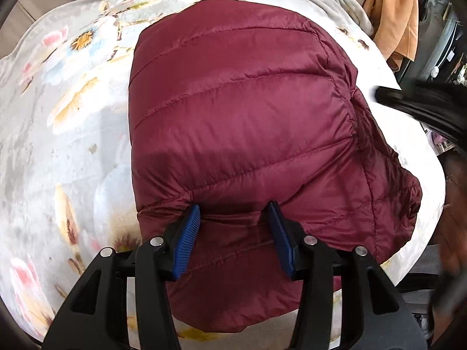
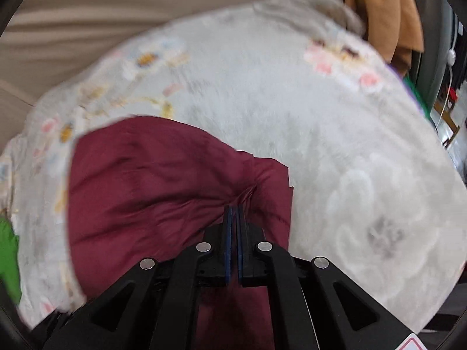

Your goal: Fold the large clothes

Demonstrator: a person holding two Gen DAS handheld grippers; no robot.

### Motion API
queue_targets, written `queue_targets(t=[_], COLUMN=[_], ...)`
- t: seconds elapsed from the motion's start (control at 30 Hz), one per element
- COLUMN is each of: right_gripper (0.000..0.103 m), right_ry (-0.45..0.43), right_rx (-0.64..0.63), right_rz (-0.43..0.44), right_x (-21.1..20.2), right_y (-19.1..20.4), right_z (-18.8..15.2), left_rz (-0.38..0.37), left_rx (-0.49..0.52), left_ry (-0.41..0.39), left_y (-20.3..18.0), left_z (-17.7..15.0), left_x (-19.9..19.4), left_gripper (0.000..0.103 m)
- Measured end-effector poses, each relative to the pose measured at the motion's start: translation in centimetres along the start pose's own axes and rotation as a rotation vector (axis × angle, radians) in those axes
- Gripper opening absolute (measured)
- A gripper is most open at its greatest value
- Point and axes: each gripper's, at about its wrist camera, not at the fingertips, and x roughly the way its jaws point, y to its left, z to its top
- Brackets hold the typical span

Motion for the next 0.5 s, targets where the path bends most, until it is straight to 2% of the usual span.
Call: queue_targets(t=[0.1, 0.17, 0.23, 0.33, 0.5], right_gripper=[0.002, 0.002, 0.001, 0.000, 0.000], right_ry=[0.000, 0.041, 0.114, 0.157, 0.177], right_rx=[-0.028, -0.063, -0.090, -0.111, -0.163], right_rz=[0.032, 0.007, -0.035, -0.077, -0.102], right_x=[-4.1, -4.3, -2.6, 0.3, 3.5], right_y=[0.3, 0.6, 0.8, 0.5, 0.8], right_z=[-3.7, -6.1, -8.6, -10.5, -11.5], left_rz=[0.011, 0.018, 0.023, 0.022, 0.055], left_rx=[0.002, 0.003, 0.002, 0.015, 0.060], left_ry=[-0.001, 0.000, 0.003, 0.009, 0.006], left_y=[-0.1, -0.3, -0.4, -0.6, -1.6], left_z=[0.0, -0.1, -0.1, -0.2, -0.6], left_x=[-0.1, -0.2, -0.3, -0.2, 0.0], left_gripper=[0.047, 0.047, 0.047, 0.048, 0.051])
